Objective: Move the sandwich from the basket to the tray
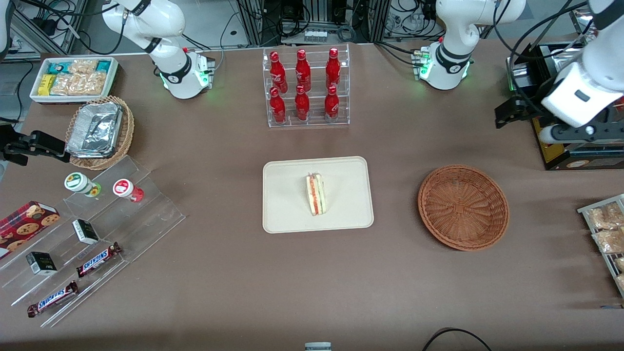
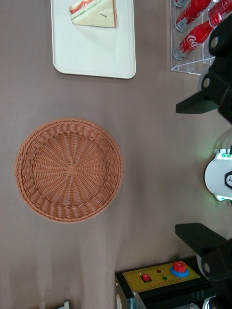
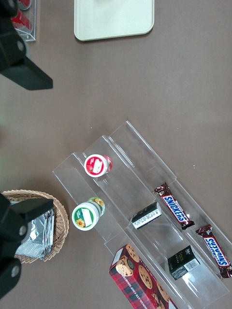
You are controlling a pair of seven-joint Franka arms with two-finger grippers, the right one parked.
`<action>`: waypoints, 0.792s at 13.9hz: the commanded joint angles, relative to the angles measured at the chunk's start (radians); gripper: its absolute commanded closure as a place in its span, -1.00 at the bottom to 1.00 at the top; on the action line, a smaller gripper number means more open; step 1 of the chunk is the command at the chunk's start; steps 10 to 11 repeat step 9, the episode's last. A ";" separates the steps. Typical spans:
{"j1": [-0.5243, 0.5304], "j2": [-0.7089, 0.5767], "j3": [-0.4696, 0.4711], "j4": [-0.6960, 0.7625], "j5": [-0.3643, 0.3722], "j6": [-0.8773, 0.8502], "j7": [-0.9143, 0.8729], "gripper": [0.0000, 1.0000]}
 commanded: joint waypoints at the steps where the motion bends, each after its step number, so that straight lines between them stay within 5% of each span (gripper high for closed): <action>1: 0.032 -0.042 -0.010 -0.050 -0.003 0.022 0.033 -0.99; 11: 0.049 0.029 -0.018 0.044 0.023 0.013 0.078 -0.99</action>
